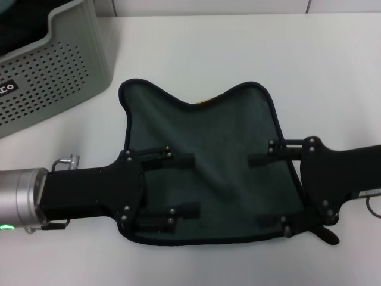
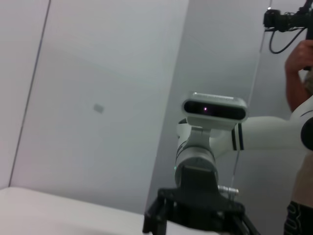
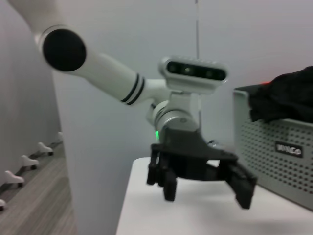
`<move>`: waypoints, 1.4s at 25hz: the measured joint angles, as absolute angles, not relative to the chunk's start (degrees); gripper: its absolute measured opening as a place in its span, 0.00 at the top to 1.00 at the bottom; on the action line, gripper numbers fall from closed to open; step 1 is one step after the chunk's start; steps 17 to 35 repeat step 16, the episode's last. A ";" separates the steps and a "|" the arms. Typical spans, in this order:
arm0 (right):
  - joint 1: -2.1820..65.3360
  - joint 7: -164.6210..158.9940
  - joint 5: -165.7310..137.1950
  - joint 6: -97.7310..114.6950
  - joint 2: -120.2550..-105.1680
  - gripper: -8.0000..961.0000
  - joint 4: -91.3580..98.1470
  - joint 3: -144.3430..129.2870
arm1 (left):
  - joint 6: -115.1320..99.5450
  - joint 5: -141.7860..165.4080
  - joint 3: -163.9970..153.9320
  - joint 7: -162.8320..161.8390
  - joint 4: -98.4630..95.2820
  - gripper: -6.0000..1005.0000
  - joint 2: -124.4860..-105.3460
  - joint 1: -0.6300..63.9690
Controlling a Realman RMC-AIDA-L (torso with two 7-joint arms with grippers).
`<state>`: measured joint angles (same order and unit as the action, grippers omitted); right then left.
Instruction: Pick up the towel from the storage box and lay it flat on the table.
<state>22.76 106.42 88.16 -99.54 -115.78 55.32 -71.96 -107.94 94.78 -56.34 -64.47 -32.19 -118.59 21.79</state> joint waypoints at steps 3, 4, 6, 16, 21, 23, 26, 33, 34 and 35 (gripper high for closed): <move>22.55 106.33 88.34 -99.55 -115.80 0.09 55.81 -73.02 | -109.40 94.43 -56.33 -64.55 -32.62 0.21 -118.58 21.83; 22.56 106.33 88.34 -99.55 -115.81 0.09 55.81 -73.18 | -109.85 94.39 -56.29 -64.60 -32.64 0.22 -118.58 21.82; 22.67 106.33 88.28 -99.57 -115.84 0.09 55.61 -73.42 | -110.24 94.29 -56.15 -64.67 -32.53 0.23 -118.59 21.80; 22.53 106.27 87.96 -99.69 -115.59 0.09 55.88 -73.52 | -110.35 93.96 -55.76 -64.61 -32.38 0.24 -118.64 21.27; 22.53 106.27 87.96 -99.69 -115.59 0.09 55.88 -73.52 | -110.35 93.96 -55.76 -64.61 -32.38 0.24 -118.64 21.27; 22.53 106.27 87.96 -99.69 -115.59 0.09 55.88 -73.52 | -110.35 93.96 -55.76 -64.61 -32.38 0.24 -118.64 21.27; 22.53 106.27 87.96 -99.69 -115.59 0.09 55.88 -73.52 | -110.35 93.96 -55.76 -64.61 -32.38 0.24 -118.64 21.27; 22.53 106.27 87.96 -99.69 -115.59 0.09 55.88 -73.52 | -110.35 93.96 -55.76 -64.61 -32.38 0.24 -118.64 21.27; 22.53 106.27 87.96 -99.69 -115.59 0.09 55.88 -73.52 | -110.35 93.96 -55.76 -64.61 -32.38 0.24 -118.64 21.27; 22.53 106.27 87.96 -99.69 -115.59 0.09 55.88 -73.52 | -110.35 93.96 -55.76 -64.61 -32.38 0.24 -118.64 21.27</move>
